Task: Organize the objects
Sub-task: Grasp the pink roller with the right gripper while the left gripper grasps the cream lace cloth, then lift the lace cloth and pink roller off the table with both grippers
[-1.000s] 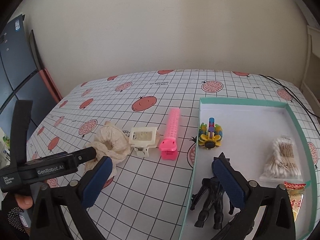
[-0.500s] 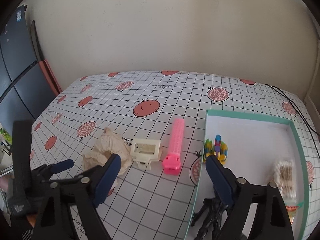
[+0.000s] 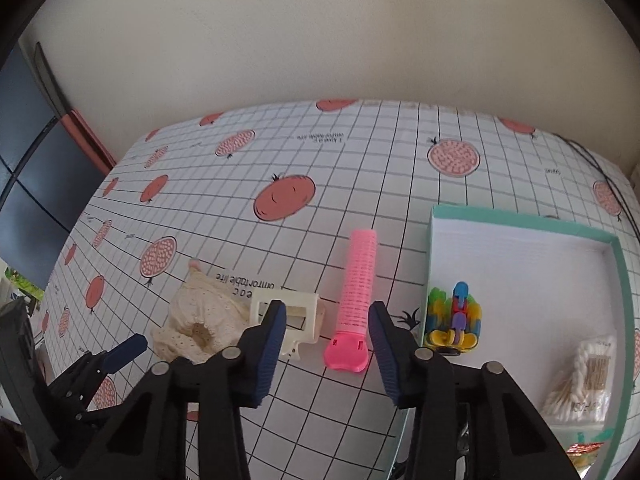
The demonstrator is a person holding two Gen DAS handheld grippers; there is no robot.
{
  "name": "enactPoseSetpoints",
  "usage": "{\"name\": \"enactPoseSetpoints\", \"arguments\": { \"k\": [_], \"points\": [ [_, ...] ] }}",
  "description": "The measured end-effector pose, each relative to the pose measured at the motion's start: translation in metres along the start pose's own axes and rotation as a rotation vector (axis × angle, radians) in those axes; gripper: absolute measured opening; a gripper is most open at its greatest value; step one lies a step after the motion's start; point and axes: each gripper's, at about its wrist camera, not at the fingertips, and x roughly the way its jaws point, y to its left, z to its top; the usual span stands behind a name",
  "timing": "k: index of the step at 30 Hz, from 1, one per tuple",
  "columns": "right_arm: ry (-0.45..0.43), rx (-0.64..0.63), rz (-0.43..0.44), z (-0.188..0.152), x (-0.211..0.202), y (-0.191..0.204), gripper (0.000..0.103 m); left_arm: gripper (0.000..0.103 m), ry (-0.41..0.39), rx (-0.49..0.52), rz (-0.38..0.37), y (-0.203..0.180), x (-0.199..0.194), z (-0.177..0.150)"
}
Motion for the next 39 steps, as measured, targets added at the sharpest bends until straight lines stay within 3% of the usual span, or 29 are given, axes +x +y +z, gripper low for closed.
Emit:
{"name": "enactPoseSetpoints", "arguments": {
  "k": [8, 19, 22, 29, 37, 39],
  "points": [
    [0.056, 0.03, -0.011, -0.006, 0.018, -0.007, 0.031, 0.069, 0.005, 0.014, -0.004, -0.001, 0.002, -0.002],
    [0.101, 0.047, -0.013, -0.011, 0.036, -0.013, 0.031, 0.063, 0.03, 0.044, -0.002, -0.008, 0.012, -0.005],
    [0.096, 0.048, -0.01, -0.011, 0.035, -0.013, 0.03, 0.057, 0.032, 0.046, -0.003, -0.008, 0.013, -0.005],
    [0.073, 0.047, -0.005, -0.01, 0.026, -0.014, 0.029, 0.029, 0.026, 0.045, -0.023, -0.008, 0.009, -0.004],
    [0.024, 0.043, 0.013, -0.008, 0.001, -0.012, 0.029, 0.016, -0.009, 0.015, -0.063, -0.004, -0.009, 0.004],
    [0.012, 0.043, 0.017, -0.007, -0.006, -0.012, 0.029, 0.008, -0.031, 0.01, -0.066, -0.003, -0.017, 0.007]
  ]
}}
